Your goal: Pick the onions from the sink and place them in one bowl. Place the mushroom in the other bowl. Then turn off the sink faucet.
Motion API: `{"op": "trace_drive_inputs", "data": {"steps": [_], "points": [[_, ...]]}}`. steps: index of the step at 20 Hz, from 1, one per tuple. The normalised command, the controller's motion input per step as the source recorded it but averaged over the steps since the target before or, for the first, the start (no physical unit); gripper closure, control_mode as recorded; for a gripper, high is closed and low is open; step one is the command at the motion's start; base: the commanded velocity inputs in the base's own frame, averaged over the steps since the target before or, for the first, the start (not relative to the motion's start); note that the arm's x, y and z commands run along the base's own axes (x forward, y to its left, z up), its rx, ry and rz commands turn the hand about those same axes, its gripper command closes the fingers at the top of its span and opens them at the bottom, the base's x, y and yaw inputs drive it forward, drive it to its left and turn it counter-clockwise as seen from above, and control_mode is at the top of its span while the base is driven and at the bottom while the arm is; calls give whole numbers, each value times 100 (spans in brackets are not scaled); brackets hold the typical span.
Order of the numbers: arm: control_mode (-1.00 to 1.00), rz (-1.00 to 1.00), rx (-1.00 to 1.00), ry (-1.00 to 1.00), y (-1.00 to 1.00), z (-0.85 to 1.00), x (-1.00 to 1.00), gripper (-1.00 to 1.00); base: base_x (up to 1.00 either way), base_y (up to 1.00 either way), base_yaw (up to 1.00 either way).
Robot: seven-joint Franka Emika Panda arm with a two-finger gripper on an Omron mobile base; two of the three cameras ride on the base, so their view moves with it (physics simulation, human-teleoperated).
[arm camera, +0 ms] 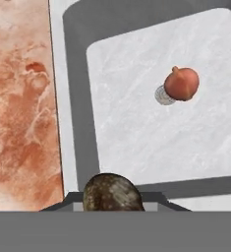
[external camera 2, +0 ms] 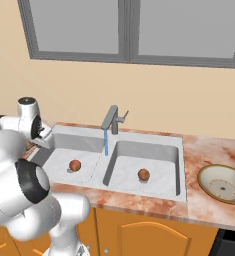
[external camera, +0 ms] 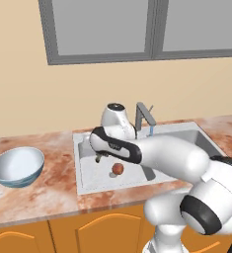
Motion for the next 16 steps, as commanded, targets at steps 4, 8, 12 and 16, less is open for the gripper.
{"op": "trace_drive_inputs", "data": {"steps": [4,8,12,16], "points": [[-100,12,0,-2,22,78,-18,100,0,0,0],[-100,17,0,0,43,51,-2,100,0,0,0],[-100,18,0,0,58,45,0,100,0,0,0],[-100,17,0,1,72,36,0,100,0,0,0]]}}
